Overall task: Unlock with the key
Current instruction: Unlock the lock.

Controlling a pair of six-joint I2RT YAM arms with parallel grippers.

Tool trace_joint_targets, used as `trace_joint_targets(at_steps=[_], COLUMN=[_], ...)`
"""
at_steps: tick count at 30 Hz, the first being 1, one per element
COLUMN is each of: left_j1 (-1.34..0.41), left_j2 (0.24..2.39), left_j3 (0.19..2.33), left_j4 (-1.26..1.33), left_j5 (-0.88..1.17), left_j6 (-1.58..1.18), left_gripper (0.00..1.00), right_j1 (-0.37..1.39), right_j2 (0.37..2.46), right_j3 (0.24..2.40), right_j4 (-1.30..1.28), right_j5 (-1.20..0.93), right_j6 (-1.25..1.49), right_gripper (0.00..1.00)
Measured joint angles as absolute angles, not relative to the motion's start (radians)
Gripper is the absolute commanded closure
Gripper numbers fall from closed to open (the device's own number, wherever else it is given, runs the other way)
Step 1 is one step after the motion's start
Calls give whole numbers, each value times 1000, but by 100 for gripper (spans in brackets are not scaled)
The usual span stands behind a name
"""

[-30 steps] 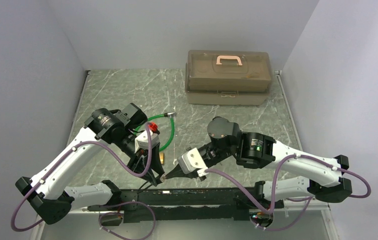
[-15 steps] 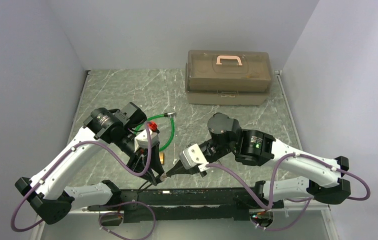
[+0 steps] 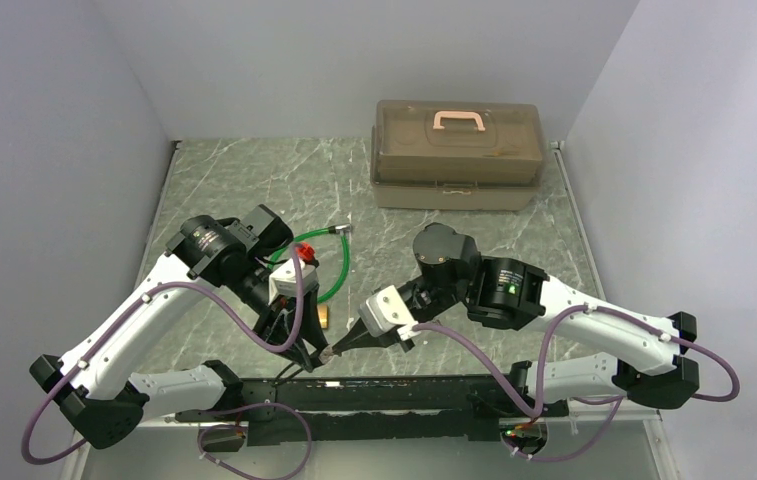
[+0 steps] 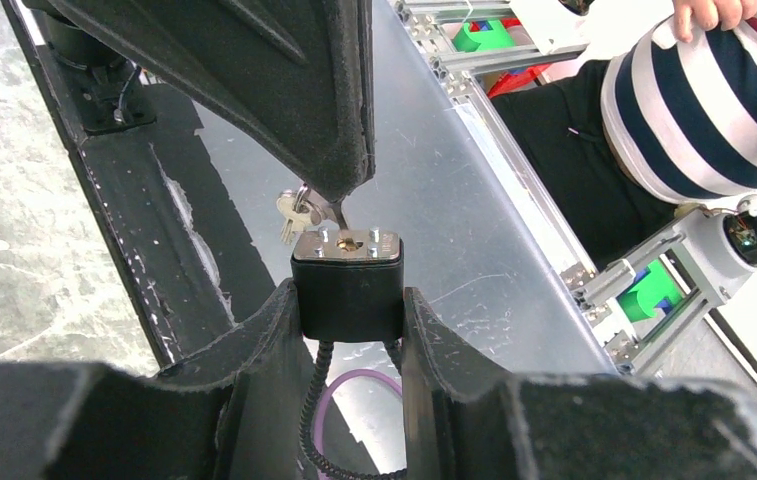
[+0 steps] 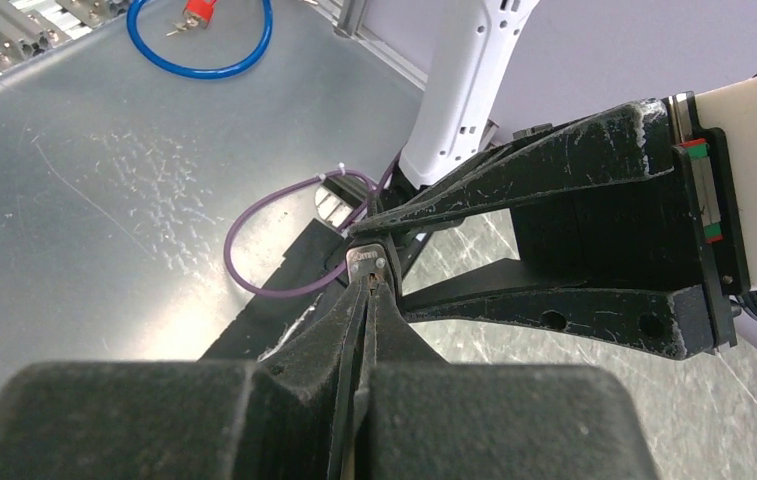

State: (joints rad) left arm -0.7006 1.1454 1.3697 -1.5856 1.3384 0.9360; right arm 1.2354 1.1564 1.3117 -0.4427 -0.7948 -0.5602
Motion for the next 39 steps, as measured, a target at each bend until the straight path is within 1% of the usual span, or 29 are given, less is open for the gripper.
trace_joint_targets(at_steps=[12, 39], left_j1=[-701, -671], left_j2=[1145, 1169], left_j3=[1370, 1436], left_j4=[-1594, -1595], left_j5=[1308, 1293], left_j6=[929, 915], left_gripper=[100, 100], right_j1=[1222, 1217], right_j2=[1184, 1211], right_j3=[1316, 1355], right_j4=[-445, -477], right_j5=[-848, -834], right_j6=[-566, -605], right_gripper=[100, 100])
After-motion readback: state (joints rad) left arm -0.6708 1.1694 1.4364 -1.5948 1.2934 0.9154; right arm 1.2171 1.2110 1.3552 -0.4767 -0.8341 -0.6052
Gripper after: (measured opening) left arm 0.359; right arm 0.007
